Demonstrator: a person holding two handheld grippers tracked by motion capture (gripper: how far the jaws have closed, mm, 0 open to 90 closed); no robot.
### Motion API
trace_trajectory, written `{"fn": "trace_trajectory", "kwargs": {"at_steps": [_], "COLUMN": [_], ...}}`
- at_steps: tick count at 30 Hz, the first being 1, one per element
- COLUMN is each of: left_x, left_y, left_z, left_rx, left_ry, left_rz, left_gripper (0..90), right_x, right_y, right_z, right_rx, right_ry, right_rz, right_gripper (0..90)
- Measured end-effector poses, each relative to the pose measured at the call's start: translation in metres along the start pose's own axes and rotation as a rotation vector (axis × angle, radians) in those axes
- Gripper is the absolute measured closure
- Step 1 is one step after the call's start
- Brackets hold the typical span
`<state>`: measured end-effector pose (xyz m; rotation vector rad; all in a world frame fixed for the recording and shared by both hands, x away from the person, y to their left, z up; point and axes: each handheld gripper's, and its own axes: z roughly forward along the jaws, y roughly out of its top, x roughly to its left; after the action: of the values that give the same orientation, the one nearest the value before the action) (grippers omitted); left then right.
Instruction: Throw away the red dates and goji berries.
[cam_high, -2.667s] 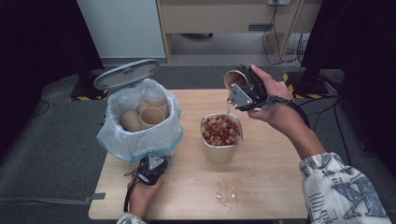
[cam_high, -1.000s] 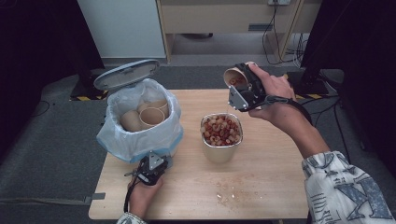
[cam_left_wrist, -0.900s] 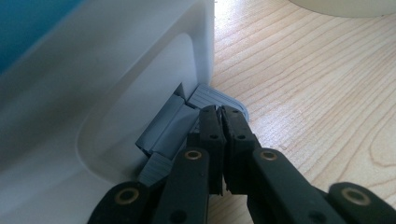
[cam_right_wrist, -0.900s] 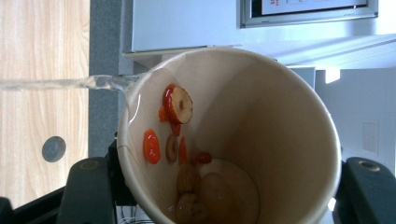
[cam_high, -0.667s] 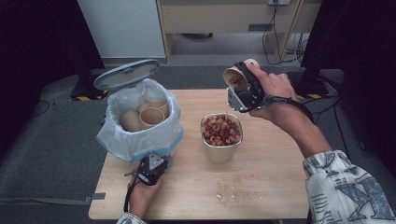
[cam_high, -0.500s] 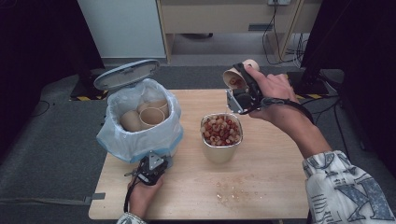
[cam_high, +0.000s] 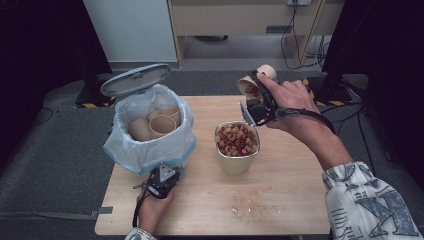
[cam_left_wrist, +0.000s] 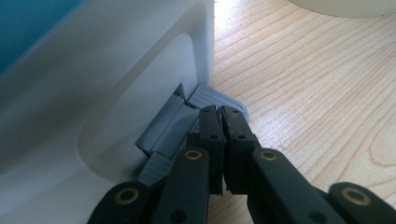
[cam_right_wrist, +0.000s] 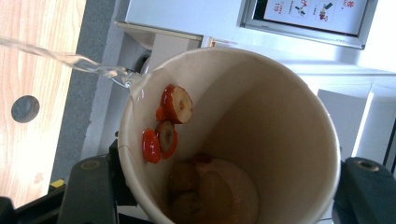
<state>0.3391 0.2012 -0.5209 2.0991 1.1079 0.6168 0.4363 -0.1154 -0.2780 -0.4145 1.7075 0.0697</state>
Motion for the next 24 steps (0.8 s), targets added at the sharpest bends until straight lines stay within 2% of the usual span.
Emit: {"fn": "trace_trajectory", "kwargs": {"at_steps": [24], "left_x": [0.0], "left_y": [-0.0001], "left_z": [0.0], "left_rx": [0.0], "left_ry": [0.0], "left_rz": [0.001], "left_gripper": [86.9], "right_x": [-0.0044], "right_y": [-0.0054], "right_z": [-0.0001], "right_rx": [0.003], "right_ry": [-0.014], "right_rz": [0.036], "right_gripper": [33.9]}}
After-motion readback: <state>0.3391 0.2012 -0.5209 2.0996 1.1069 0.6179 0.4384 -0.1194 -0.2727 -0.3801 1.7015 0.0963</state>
